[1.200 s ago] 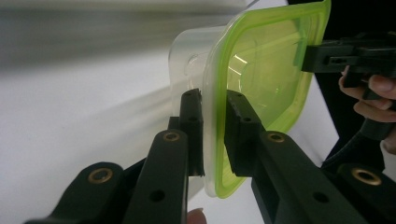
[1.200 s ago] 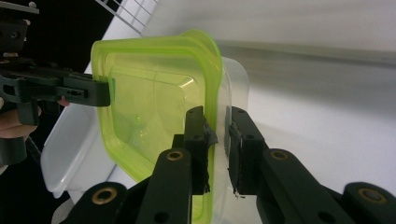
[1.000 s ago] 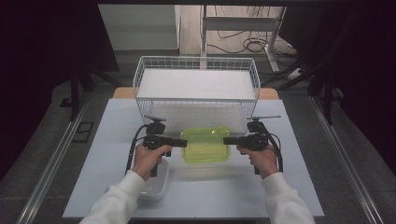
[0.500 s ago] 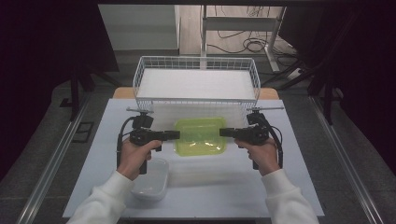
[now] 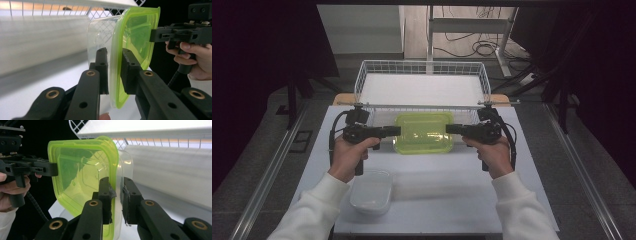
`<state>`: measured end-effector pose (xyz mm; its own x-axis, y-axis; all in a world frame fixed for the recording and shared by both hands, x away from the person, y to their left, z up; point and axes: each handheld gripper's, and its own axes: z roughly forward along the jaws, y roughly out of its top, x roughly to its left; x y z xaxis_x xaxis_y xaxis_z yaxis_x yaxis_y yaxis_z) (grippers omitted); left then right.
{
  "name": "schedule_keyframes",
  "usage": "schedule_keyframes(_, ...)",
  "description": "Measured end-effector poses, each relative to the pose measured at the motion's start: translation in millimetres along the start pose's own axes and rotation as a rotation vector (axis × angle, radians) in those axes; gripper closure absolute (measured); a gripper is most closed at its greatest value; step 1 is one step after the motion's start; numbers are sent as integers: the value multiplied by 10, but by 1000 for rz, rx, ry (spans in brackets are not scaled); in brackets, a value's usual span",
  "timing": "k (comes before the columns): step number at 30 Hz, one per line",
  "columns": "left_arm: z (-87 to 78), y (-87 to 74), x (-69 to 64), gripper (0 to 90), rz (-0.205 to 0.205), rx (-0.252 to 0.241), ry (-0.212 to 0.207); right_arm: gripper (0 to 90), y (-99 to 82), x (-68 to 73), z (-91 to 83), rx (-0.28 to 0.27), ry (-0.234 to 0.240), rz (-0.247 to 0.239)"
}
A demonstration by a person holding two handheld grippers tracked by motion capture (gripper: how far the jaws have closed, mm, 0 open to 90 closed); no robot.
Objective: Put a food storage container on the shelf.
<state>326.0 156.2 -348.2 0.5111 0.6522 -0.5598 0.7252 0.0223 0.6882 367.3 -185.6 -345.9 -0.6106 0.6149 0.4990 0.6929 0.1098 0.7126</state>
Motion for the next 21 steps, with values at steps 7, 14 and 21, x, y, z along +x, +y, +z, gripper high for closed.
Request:
schedule_keyframes(7,-50,278,0,780,15,-15,-8,785,253,12,-5,-23,7,-3)
schedule_keyframes(14,-34,585,66,780,23,-19,-18,785,547,-21,14,-35,4,-12)
schedule_keyframes(21,35,839,178,779,10,-13,-28,784,804,-114,82,-31,-3,-1)
